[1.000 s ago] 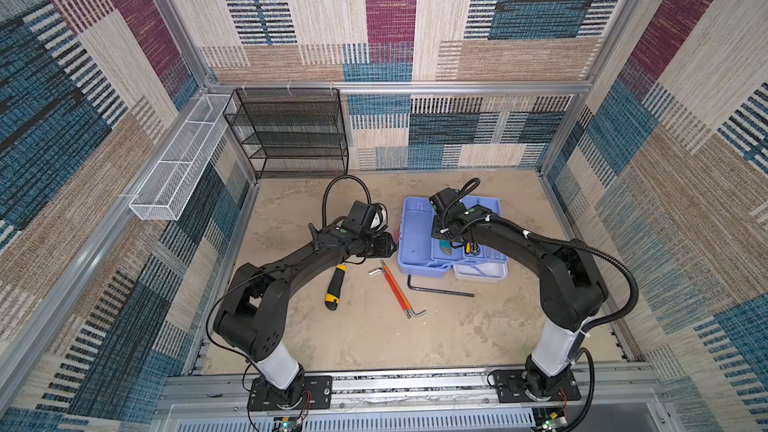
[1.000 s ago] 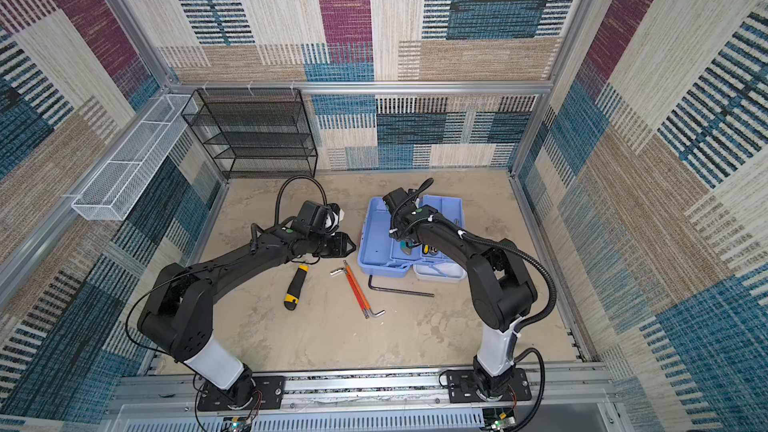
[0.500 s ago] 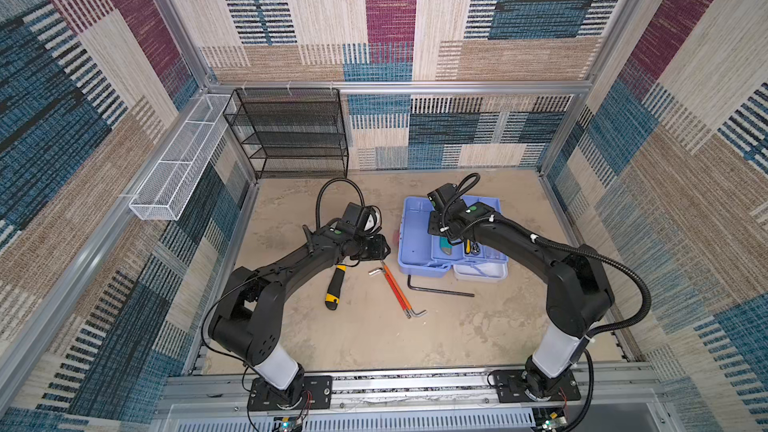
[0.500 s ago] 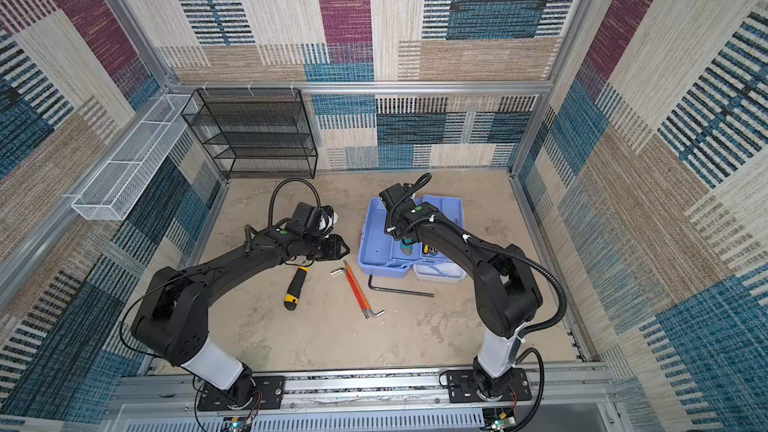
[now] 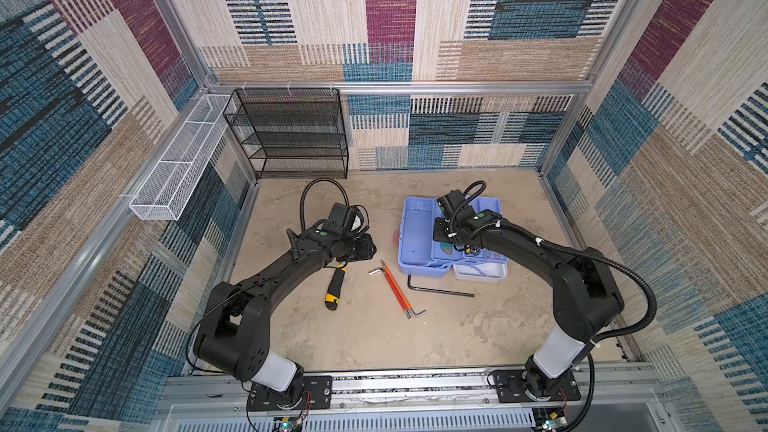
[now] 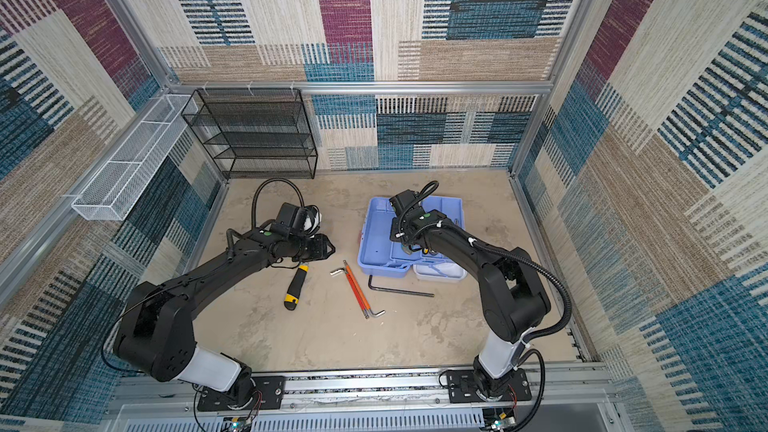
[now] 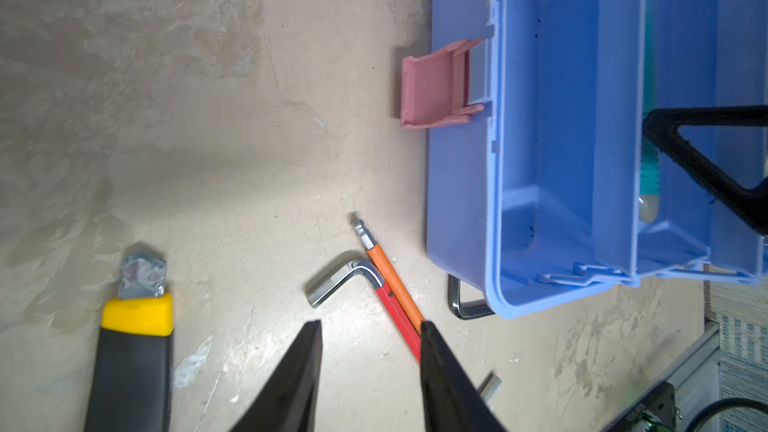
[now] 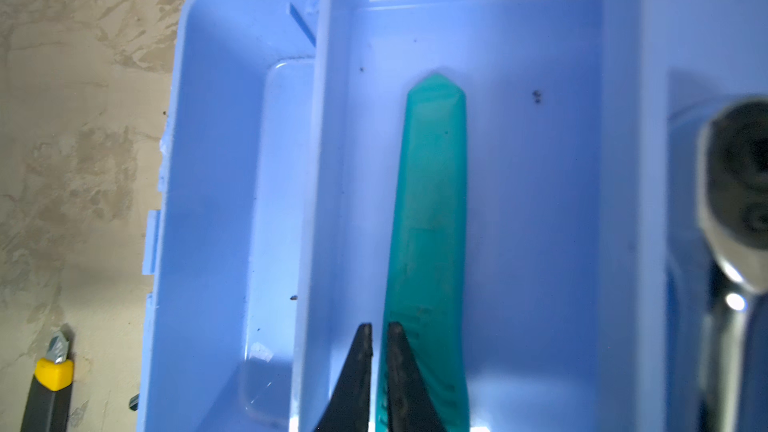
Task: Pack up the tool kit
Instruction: 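Close the left gripper on the yellow-black knife while the right gripper withdraws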
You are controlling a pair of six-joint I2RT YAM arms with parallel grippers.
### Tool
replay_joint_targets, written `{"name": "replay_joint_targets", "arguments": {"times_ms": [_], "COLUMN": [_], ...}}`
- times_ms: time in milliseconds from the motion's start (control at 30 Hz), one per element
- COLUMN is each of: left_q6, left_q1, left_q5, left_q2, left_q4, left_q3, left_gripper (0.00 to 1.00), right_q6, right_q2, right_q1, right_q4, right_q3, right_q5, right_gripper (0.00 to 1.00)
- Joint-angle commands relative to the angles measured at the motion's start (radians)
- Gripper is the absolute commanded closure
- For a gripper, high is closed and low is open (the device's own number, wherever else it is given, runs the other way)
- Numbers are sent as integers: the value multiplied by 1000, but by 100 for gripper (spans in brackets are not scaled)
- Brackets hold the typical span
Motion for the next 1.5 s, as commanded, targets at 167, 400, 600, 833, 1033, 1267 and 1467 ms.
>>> {"name": "replay_joint_targets", "arguments": {"times_ms": [167,400,600,833,1033,1267,1467], "left_q6": [-10,7,24,42,44,40,42], "left_q1": [62,122,166,182,182,179,172], "left_q5": [-76,-120,-167,-196,-166,-184,-209], "left_q2": [-58,-108,-121,-124,-40,-7,25], "left_q4": [-65,-108,-143,-144,-164,-172,-183], "left_q3": [-47,-87,-134,-181,-170,-177,-167], "left_gripper": [57,57,54,37,35,32,31], "right_q6": [-38,-64,-88,-139,-208,-256,-284], "right_q2": [29,-11,-2,-67,-124,-158,-196], "right_q1": [-21,-50,-61,-61,-61,-78,-137], "right_q4": [19,15,22,119,161,210,251], "right_q3": [-8,-25,-15,-36,-26,-18,-37], "right_q5": [-51,-19,-29,-86,-124,-140,-136], "right_gripper": [87,85,82,74,51,36,27]}}
